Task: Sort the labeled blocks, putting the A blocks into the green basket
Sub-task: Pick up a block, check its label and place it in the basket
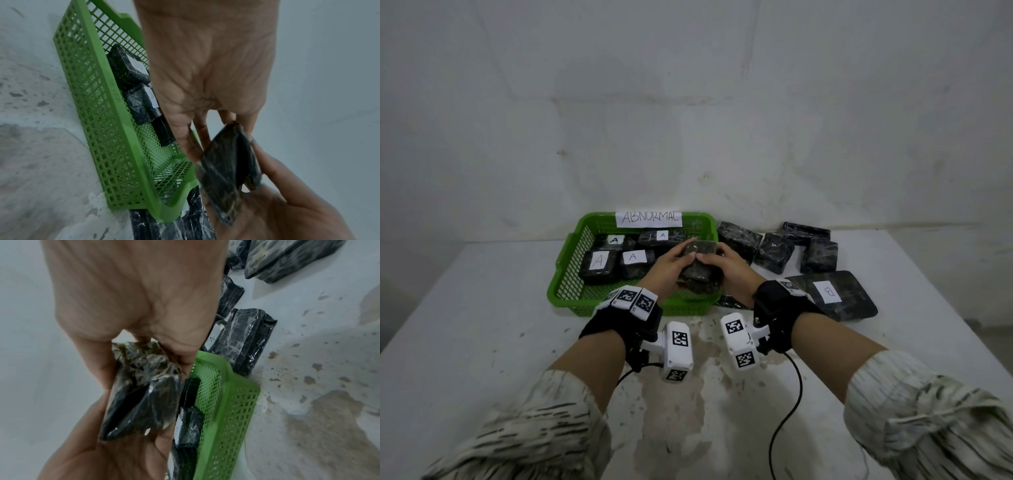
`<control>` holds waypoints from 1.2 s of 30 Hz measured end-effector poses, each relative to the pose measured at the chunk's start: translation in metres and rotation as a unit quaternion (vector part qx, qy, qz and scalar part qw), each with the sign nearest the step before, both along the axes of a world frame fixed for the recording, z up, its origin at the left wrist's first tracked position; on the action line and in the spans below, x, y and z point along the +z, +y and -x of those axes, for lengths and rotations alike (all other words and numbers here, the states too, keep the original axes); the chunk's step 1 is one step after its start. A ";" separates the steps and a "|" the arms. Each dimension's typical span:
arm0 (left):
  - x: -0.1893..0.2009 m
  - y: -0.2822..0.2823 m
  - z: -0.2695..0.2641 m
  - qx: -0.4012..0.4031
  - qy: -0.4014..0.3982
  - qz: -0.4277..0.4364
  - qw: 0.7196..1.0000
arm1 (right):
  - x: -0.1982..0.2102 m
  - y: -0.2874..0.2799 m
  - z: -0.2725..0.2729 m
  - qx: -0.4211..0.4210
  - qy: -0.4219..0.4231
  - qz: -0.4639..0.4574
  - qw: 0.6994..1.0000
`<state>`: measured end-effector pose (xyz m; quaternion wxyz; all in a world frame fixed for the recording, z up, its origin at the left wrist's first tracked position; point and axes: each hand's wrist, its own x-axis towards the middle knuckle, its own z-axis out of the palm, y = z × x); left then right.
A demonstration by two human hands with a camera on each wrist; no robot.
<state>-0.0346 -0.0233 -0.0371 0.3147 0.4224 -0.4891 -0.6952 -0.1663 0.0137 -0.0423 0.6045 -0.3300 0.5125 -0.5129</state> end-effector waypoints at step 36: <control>-0.002 0.001 -0.002 -0.005 -0.042 0.001 0.999 | -0.009 -0.009 0.009 0.014 0.099 -0.021 0.995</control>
